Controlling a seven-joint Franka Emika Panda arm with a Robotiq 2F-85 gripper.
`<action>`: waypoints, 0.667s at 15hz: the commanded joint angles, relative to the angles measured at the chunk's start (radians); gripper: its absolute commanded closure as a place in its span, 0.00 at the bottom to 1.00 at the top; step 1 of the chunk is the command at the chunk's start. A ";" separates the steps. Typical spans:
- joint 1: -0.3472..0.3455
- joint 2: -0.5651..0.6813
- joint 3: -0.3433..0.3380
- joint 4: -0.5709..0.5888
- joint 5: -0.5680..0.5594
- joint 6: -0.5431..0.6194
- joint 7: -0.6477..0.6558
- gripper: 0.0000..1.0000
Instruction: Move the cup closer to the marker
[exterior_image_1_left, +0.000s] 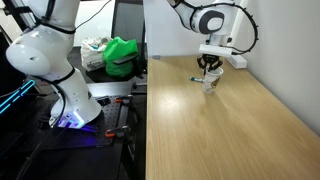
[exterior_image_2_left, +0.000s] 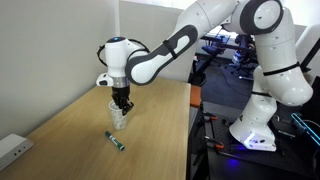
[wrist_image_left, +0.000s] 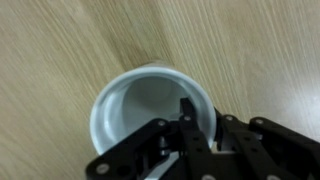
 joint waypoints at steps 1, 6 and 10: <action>0.021 0.073 0.010 0.074 -0.015 -0.035 0.028 0.96; 0.038 0.085 0.005 0.098 -0.025 -0.036 0.061 0.84; 0.044 0.098 0.006 0.099 -0.025 -0.033 0.082 0.69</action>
